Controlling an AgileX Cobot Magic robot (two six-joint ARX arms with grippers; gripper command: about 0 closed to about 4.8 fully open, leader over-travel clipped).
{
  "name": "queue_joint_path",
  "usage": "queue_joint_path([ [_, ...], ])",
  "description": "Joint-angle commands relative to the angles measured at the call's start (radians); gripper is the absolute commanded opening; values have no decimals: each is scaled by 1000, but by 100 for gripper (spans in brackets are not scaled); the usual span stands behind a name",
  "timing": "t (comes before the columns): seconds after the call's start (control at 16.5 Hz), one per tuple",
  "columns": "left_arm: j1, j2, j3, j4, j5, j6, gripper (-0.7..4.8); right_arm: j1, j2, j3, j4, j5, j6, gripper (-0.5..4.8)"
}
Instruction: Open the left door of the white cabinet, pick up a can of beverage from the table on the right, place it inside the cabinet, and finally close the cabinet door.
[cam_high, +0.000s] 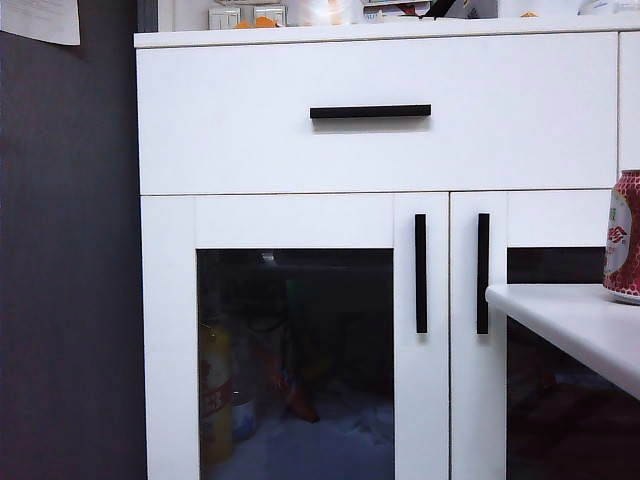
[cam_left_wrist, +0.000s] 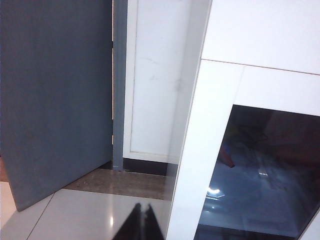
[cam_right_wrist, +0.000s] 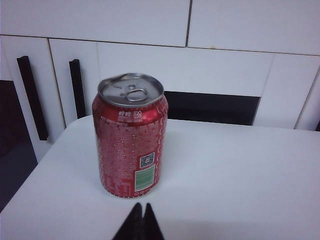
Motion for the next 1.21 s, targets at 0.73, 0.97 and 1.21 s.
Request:
queue_joint_path([
  [0.73,-1,0,109,120,137,-126,479,1,-1,240,16,-2,92,433],
  [0.97,-16,53,323,127,176,-183,479,1,79,513,-22,-2,-71,438],
  [1.21,-58,362,553,295,265,-183,479,2,254,760,-26,-94,-80,441],
])
